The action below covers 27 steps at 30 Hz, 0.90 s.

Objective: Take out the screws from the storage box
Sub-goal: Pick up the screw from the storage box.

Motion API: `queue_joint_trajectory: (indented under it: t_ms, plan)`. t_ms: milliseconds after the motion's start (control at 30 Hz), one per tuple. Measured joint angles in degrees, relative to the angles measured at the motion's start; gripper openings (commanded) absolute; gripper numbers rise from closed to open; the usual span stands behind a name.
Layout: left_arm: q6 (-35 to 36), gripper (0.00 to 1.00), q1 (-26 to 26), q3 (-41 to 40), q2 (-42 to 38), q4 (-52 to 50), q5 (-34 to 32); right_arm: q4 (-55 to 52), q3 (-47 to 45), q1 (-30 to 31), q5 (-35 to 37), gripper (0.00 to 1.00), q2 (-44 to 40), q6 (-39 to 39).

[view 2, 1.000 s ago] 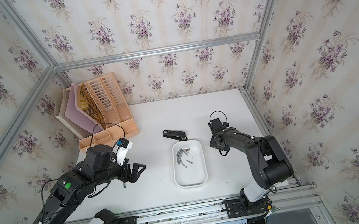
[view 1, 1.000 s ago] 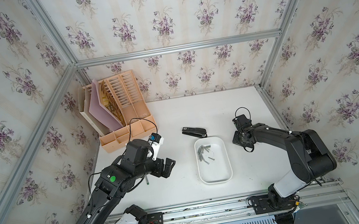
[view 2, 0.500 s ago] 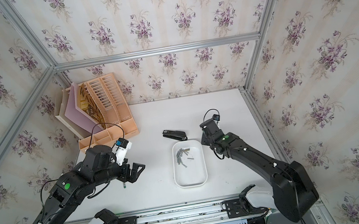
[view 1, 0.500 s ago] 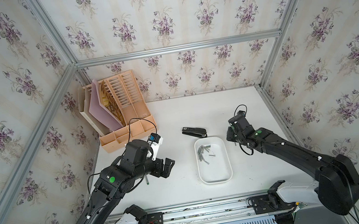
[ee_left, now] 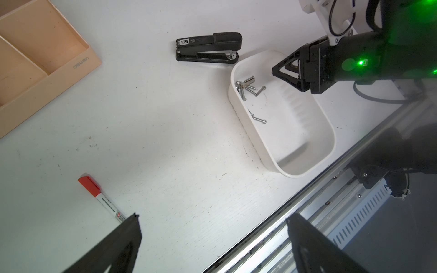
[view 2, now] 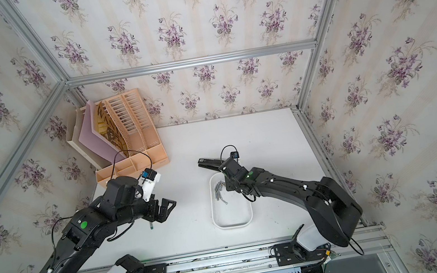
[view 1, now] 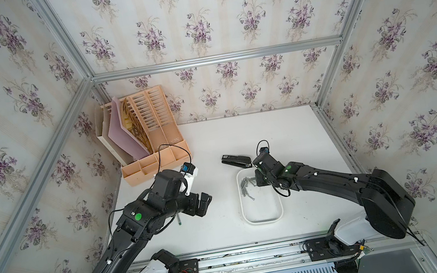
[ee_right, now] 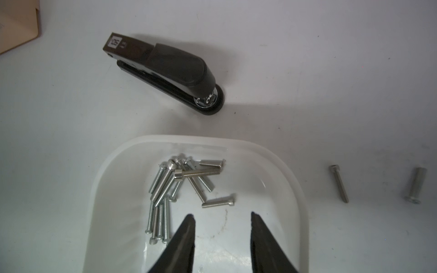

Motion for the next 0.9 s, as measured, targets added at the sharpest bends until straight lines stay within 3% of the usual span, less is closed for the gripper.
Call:
queue_joint_trajectory:
  t_ms: [267,533,733,900]
  plan:
    - [-0.02,0.99,0.02,0.00,-0.42,-0.11,0.00,0.92,2.49,0.04,-4.52,0.37,7.85,-0.63]
    - [-0.24,0.99,0.04,0.00,-0.42,-0.11,0.00,0.11,3.13,0.02,-4.50,0.43,9.01,0.07]
    - [-0.39,0.99,0.02,0.00,-0.35,-0.11,0.00,-0.04,3.87,0.02,-5.33,0.28,10.71,-0.83]
    - [-0.39,0.99,0.02,0.00,-0.59,-0.13,0.00,0.72,4.87,0.04,-6.14,0.25,12.74,-1.73]
